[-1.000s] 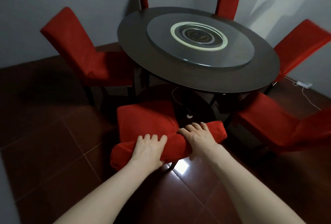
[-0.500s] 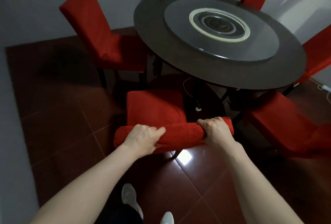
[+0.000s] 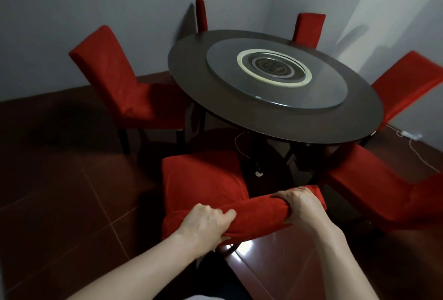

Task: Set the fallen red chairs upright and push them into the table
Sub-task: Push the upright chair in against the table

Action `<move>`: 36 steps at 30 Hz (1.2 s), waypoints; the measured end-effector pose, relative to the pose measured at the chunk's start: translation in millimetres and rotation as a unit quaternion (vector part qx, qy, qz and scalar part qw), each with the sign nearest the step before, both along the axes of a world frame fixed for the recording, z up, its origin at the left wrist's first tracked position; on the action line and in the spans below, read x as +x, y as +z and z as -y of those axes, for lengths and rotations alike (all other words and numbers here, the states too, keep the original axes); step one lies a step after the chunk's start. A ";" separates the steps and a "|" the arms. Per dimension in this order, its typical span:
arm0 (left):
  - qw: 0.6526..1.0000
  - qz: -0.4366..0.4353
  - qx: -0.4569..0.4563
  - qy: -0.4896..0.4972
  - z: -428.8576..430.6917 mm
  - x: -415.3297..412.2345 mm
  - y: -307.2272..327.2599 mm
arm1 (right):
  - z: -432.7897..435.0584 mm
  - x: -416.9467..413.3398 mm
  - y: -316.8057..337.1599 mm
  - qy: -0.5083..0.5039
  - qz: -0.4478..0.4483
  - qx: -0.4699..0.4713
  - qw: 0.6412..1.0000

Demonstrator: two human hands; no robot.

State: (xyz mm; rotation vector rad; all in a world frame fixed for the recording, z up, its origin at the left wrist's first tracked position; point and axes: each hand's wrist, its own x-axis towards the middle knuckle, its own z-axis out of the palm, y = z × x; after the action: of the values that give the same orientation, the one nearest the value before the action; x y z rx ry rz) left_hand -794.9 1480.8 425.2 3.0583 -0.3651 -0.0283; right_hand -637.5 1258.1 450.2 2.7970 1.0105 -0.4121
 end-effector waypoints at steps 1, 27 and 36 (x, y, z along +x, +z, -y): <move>1.000 0.002 0.001 -0.004 -0.4 0.4 -0.5 | 0.4 -0.2 0.1 0.000 0.001 -0.005 1.000; 1.000 0.001 -0.004 -0.023 -173.6 74.2 12.7 | -114.7 14.7 -3.4 0.003 0.093 0.061 0.994; 0.998 0.044 -0.036 -0.038 -227.5 130.6 5.4 | -163.7 48.7 -8.1 -0.001 0.105 0.045 0.993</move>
State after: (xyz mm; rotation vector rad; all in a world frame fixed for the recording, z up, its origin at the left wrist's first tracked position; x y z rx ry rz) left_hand -664.2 1708.4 430.6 2.9803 -0.4754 0.1145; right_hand -588.7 1421.8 442.1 2.8433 1.0028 -0.0715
